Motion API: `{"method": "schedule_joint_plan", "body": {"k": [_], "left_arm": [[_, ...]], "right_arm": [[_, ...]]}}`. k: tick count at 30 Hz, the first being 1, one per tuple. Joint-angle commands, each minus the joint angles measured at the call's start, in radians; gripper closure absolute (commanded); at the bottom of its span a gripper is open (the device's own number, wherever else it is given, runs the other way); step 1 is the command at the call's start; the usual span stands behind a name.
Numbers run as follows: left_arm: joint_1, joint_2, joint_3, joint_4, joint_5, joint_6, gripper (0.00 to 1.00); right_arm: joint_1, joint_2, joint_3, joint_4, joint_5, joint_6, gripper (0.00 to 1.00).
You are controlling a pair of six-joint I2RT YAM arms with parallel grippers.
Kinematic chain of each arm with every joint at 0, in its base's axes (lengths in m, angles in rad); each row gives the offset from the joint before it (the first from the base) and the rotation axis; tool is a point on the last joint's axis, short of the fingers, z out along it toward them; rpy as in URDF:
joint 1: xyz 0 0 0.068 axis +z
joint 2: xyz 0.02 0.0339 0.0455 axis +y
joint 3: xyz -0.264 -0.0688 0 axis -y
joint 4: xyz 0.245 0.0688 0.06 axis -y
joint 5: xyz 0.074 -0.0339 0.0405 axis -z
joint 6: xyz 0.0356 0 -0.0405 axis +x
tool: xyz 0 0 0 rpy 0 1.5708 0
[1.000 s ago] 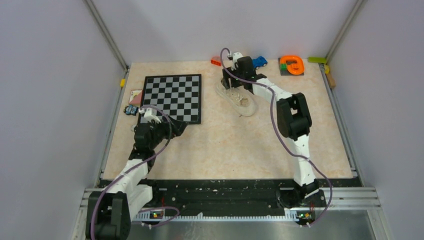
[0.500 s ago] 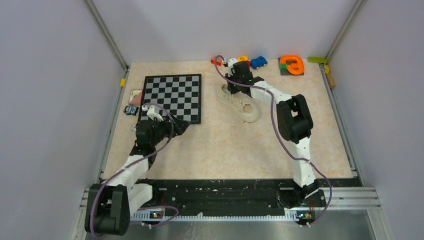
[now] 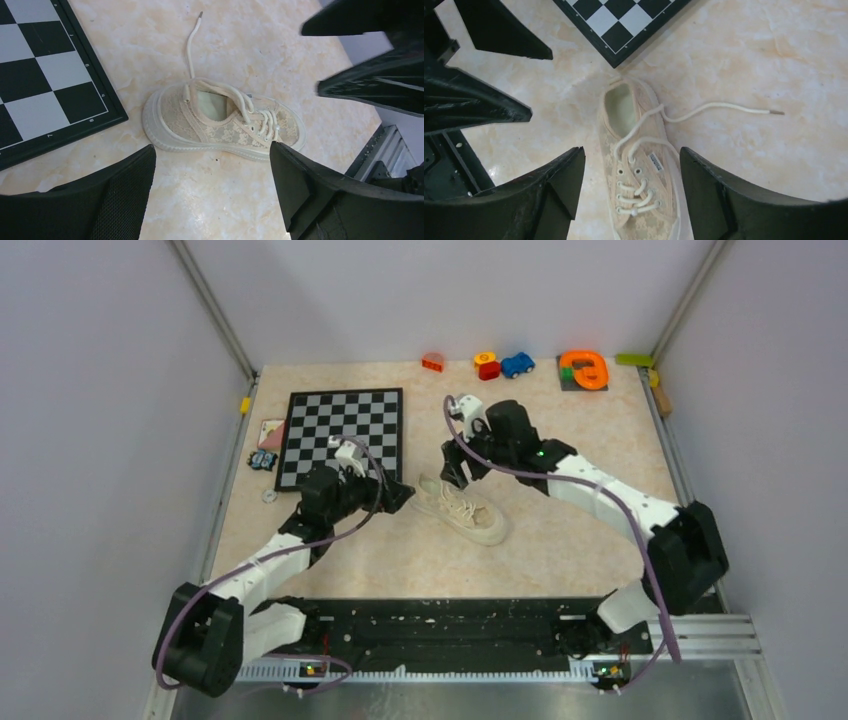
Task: Tie the shoes
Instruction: Move the shoe to the center of the board, then adjust the shoe at the center of the board.
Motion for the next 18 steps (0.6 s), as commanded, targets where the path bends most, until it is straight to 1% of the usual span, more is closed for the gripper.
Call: {"method": "schedule_joint_plan", "body": {"k": [1,2,4,6,9,12,14,15,17,18], "left_arm": [[-0.013,0.078,0.087,-0.036,-0.030,0.045,0.13],[-0.016,0.102,0.114,-0.053,-0.028,0.046,0.15],[-0.019,0.150,0.175,-0.116,-0.032,0.057,0.18],[-0.020,0.197,0.267,-0.193,-0.050,0.084,0.18],[-0.018,0.271,0.395,-0.330,-0.126,0.134,0.18],[-0.018,0.381,0.518,-0.442,-0.119,0.164,0.19],[-0.019,0.442,0.570,-0.470,-0.098,0.158,0.20],[-0.019,0.469,0.591,-0.478,-0.082,0.155,0.23],[-0.017,0.522,0.624,-0.484,-0.045,0.153,0.42],[-0.017,0.551,0.645,-0.496,-0.034,0.146,0.46]], "right_arm": [[-0.017,-0.202,-0.139,0.027,0.091,0.221,0.22],[-0.017,-0.251,-0.188,0.028,0.109,0.261,0.21],[-0.015,-0.348,-0.278,0.013,0.128,0.317,0.26],[-0.004,-0.436,-0.364,-0.018,0.130,0.355,0.28],[0.027,-0.550,-0.474,-0.050,0.101,0.414,0.33],[0.054,-0.621,-0.574,-0.042,0.052,0.489,0.38],[0.080,-0.638,-0.627,-0.024,0.046,0.540,0.43],[0.096,-0.639,-0.652,-0.007,0.046,0.562,0.44],[0.130,-0.625,-0.693,0.042,0.076,0.596,0.46],[0.144,-0.613,-0.704,0.056,0.100,0.612,0.47]]}}
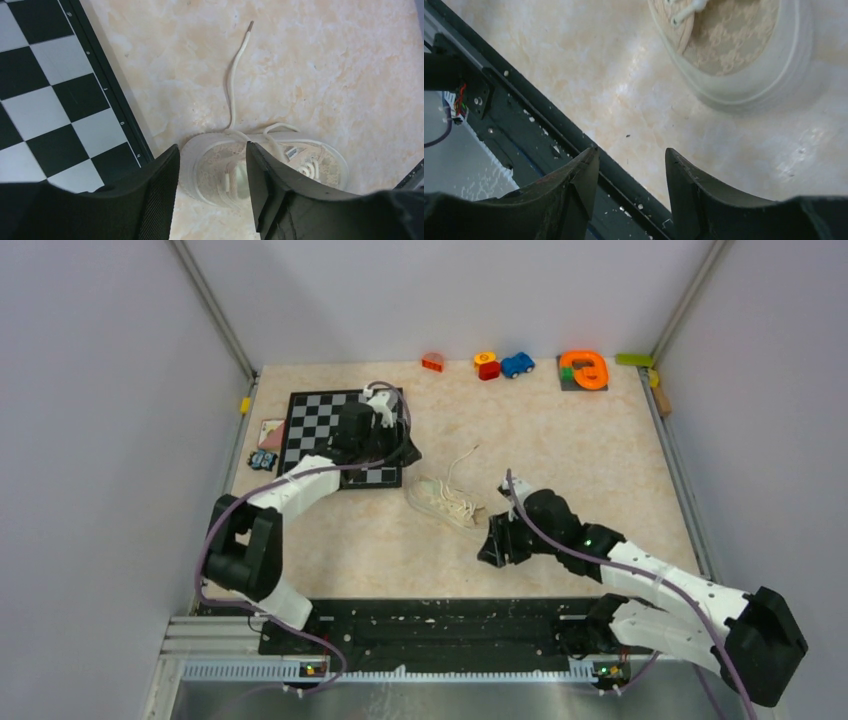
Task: Tie the shoes
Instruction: Adjust the shoe at the center of the board.
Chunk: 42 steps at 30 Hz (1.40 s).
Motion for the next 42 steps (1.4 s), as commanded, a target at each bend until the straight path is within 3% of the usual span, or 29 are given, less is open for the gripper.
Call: {"method": "schedule_joint_plan", "body": {"k": [1,5,10,16,21,26,32,36,42], "left_arm": [[-0.002,0.112,0.088,-0.113,0.060,0.012,0.48],[-0.001,0.209,0.159,-0.162,0.125,-0.003,0.55],[-0.002,0.275,0.183,-0.181,0.191,-0.013,0.67],[-0.012,0.166,-0.041,-0.095,0.231,-0.069,0.73],[-0.074,0.024,-0.260,0.029,0.209,-0.174,0.73],[-0.179,-0.055,-0.399,0.227,0.217,-0.298,0.73],[-0.297,-0.033,-0.391,0.316,0.170,-0.336,0.73],[-0.307,-0.129,-0.408,0.253,0.043,-0.319,0.74],[-0.299,-0.340,-0.400,-0.051,-0.146,-0.232,0.73]], "right_arm": [[0.061,0.027,-0.053,0.103,0.050,0.127,0.51],[0.064,0.116,-0.072,0.191,0.138,0.173,0.71],[0.063,0.239,-0.050,0.287,0.233,0.215,0.79],[-0.044,0.415,0.073,0.274,0.292,0.173,0.89],[-0.189,0.535,0.177,0.345,0.241,0.113,0.86],[-0.237,0.736,0.398,0.318,0.254,0.038,0.80],[-0.280,0.863,0.524,0.368,0.079,0.012,0.69],[-0.290,0.814,0.542,0.303,0.068,-0.036,0.66],[-0.284,0.577,0.383,0.297,-0.050,-0.148,0.62]]}}
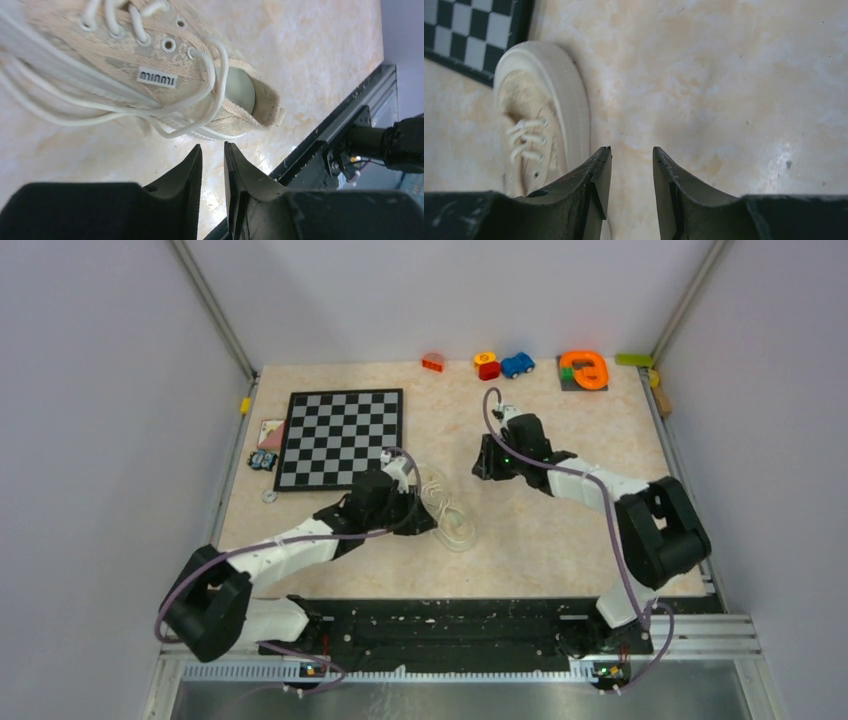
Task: Tie the shoes
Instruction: Adjust the shoe at the center of the board, then cross the shoelace with the shoelace.
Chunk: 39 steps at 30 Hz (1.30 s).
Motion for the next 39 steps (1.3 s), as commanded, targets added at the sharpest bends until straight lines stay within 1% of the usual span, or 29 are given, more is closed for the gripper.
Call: {"method": "schedule_joint_plan", "body": {"k": [1,3,5,8,12,16,20,25,28,31,39], "left_arm": [[0.013,-0.142,0.003,-0.176,-0.153,0.056,0.73],[0.034,-0.169,-0.014,-0.182,-0.161,0.062,0.73],[0.078,-0.166,-0.020,-0.183,-0.167,0.073,0.72],[0.146,-0.130,-0.008,-0.162,-0.096,0.102,0.70],[0.162,-0.096,0.022,-0.168,-0.108,0.140,0.69],[0.203,-0.100,0.005,-0.105,-0.035,0.155,0.69],[0.209,-0.100,0.011,-0.117,-0.029,0.178,0.69],[0.223,-0.113,-0.005,-0.119,-0.031,0.187,0.69],[0.230,-0.121,-0.006,-0.126,-0.024,0.195,0.69],[0.232,-0.128,-0.002,-0.143,-0.021,0.202,0.69],[0.232,-0.103,-0.022,-0.103,0.027,0.166,0.69]], "right_arm": [[0.013,-0.222,-0.098,-0.004,-0.123,-0.080,0.61],[0.067,-0.293,-0.149,-0.041,-0.105,-0.060,0.60],[0.158,-0.357,-0.184,-0.061,-0.039,-0.046,0.56],[0.282,-0.414,-0.207,-0.092,0.049,0.000,0.54],[0.355,-0.439,-0.229,-0.099,0.123,0.082,0.54],[0.367,-0.401,-0.198,-0.107,0.147,0.096,0.56],[0.367,-0.336,-0.152,-0.096,0.144,0.108,0.56],[0.375,-0.267,-0.138,-0.022,0.147,0.154,0.56],[0.380,-0.232,-0.131,0.000,0.182,0.169,0.56],[0.379,-0.207,-0.124,0.039,0.188,0.177,0.55],[0.381,-0.178,-0.090,0.041,0.212,0.172,0.55]]}}
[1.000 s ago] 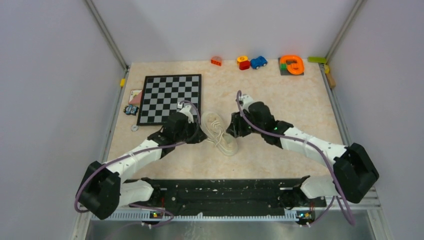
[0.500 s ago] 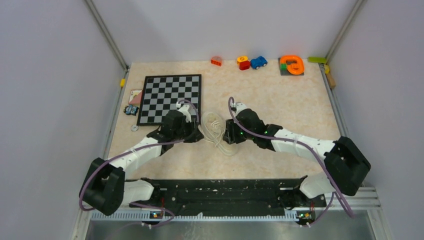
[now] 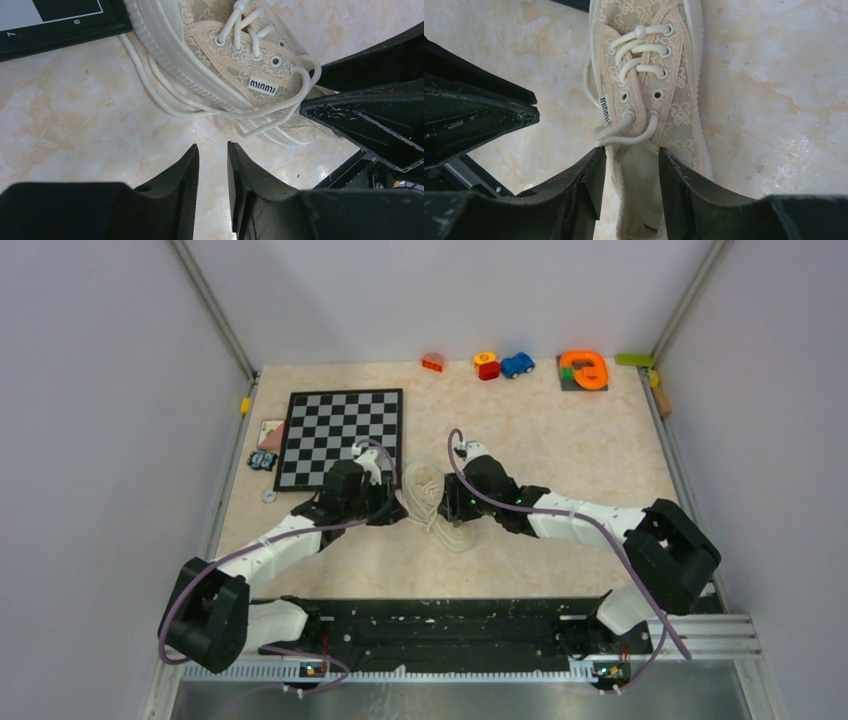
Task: Tie the shoes
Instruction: Cross the shoelace with the shoelace.
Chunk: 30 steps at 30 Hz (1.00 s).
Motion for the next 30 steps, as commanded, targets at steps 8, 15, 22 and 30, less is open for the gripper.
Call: {"method": "schedule_joint_plan", "body": {"k": [8,15,22,30], "left_arm": [[0.002,-0.009,-0.006,0.044,0.061,0.016,0.69],[-0.078,0.006,-0.014,0.128,0.138,0.057,0.68],[-0.160,-0.015,-0.055,0.251,0.031,0.128,0.66],[-0.168,-0.016,-0.046,0.275,-0.025,0.179,0.67]], "right_arm": [[0.022,0.007,0.087,0.016,0.110,-0.004,0.56],[0.022,-0.012,0.088,-0.034,0.121,0.000,0.78],[-0.007,-0.063,0.064,-0.029,0.060,0.019,0.78],[-0.109,-0.105,0.013,0.060,-0.180,0.090,0.87]]}}
